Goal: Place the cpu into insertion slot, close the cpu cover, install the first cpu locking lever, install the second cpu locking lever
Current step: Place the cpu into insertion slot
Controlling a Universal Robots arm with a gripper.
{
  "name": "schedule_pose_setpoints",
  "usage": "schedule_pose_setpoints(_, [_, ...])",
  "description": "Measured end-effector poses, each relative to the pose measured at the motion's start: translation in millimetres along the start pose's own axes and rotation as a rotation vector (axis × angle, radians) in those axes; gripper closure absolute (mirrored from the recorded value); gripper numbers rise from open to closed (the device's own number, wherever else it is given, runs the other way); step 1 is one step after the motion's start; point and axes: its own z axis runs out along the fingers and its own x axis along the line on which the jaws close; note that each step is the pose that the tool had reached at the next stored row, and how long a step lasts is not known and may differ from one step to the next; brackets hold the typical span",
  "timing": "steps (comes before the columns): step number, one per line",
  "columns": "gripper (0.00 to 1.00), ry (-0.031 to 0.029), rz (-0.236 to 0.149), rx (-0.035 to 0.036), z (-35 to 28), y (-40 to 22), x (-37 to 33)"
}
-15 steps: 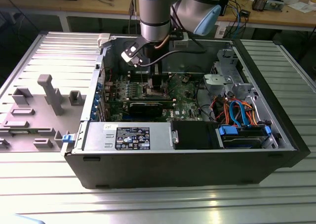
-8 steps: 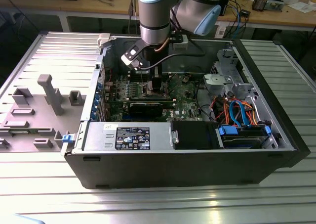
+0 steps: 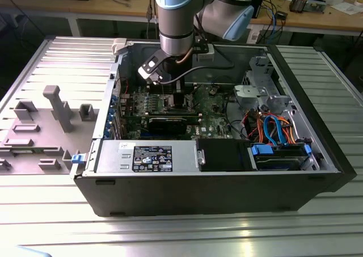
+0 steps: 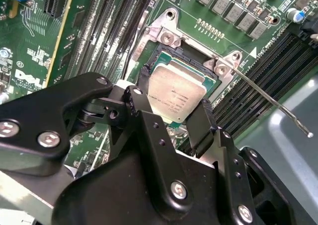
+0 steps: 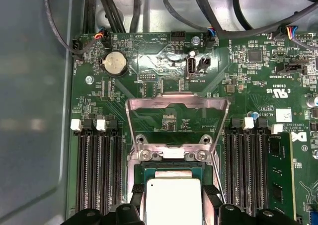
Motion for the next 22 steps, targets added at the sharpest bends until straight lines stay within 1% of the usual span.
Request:
schedule_pose_setpoints(3, [0.45,-0.0003,0.009,-0.0004,0.6,-0.1,-0.2])
schedule_pose_setpoints(7, [0.45,-0.0005,0.008,-0.0002,4.0,-0.4,-0.3])
schedule_pose_setpoints(14, [0.45,-0.0002,0.009,-0.0005,4.4,-0.3,-0.2])
schedule_pose_setpoints(15, [0.45,-0.0009,0.009,-0.0004,4.3,-0.3,-0.2])
schedule_pose_setpoints(16, [0.45,-0.0032,0.009,-0.0003,4.2,-0.3,-0.3])
schedule_pose_setpoints(17, [0.45,-0.0036,0.009,-0.0002,4.4,-0.4,-0.2])
schedule_pose_setpoints(19, [0.45,-0.0024,0.009,-0.0002,5.9,-0.5,-0.2])
schedule_pose_setpoints(22, [0.45,-0.0023,0.011,0.0000,6.9,-0.6,-0.3])
